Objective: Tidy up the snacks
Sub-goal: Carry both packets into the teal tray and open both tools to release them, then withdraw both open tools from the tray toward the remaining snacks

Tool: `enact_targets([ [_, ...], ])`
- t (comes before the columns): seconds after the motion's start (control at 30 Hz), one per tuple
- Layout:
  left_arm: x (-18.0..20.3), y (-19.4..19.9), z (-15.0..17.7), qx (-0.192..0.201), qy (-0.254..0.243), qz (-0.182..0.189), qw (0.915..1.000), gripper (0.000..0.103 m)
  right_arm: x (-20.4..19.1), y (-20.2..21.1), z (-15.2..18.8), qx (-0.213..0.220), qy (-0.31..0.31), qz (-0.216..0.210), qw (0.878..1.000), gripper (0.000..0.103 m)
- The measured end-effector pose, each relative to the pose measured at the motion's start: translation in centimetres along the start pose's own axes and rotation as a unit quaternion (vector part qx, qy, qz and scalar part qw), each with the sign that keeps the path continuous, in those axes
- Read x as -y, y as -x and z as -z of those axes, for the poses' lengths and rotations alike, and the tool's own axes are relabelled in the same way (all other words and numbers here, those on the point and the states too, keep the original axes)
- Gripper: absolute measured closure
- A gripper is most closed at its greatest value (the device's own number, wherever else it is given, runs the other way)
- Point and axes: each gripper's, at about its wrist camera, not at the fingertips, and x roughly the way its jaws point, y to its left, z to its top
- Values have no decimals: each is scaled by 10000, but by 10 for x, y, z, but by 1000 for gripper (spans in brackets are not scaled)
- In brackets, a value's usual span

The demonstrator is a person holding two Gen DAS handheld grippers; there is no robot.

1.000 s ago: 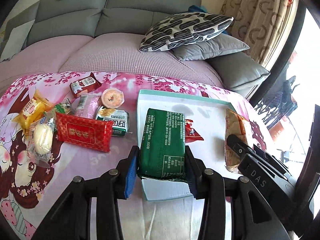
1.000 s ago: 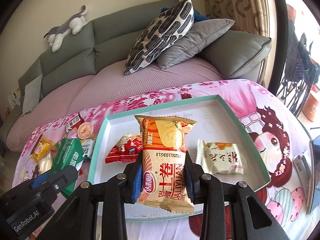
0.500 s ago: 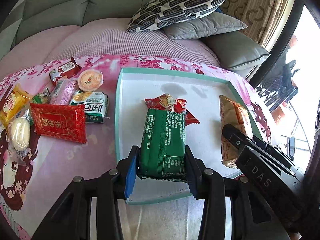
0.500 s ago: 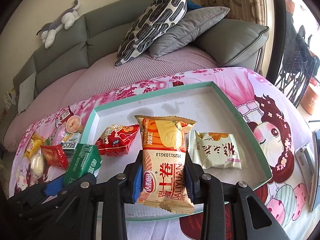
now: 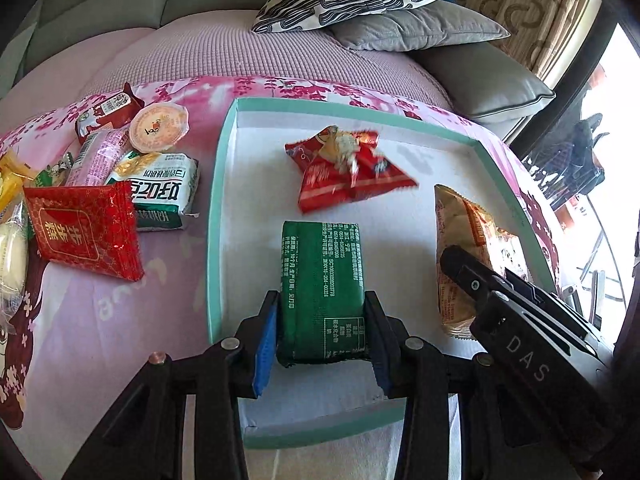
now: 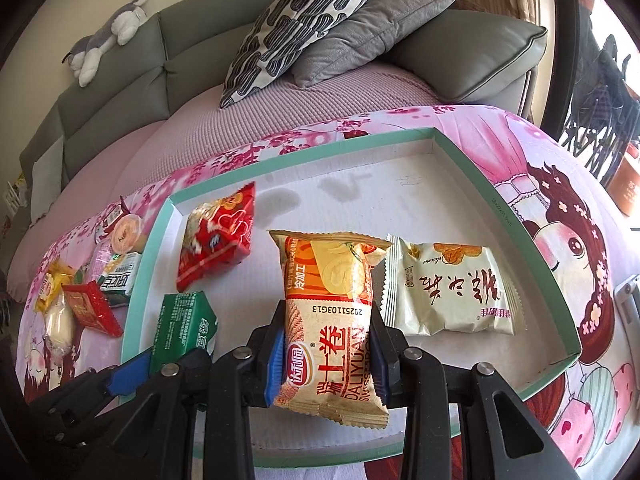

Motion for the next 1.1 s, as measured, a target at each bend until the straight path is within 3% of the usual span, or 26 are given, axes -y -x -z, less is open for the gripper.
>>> enact_targets([
  [0.37, -2, -2, 0, 1, 55, -23, 10000, 59, 0, -6, 1, -81, -24, 65, 9999, 64],
  [0.7, -5, 13, -4, 101, 147, -10, 9998, 47, 4, 6, -3, -17, -53, 175, 9998, 44],
  [0.8, -3, 30, -6, 290, 108, -46, 9995, 39, 3, 20, -6, 145, 40, 286, 9995, 42],
  [0.97, -6, 59, -10, 646, 108, -55, 9978, 38, 1, 44, -10, 466, 85, 285, 9985, 41],
  [1.1, -13, 72, -13, 828, 138, -230, 9962, 31, 1, 54, -12, 570, 82, 312, 9979, 41],
])
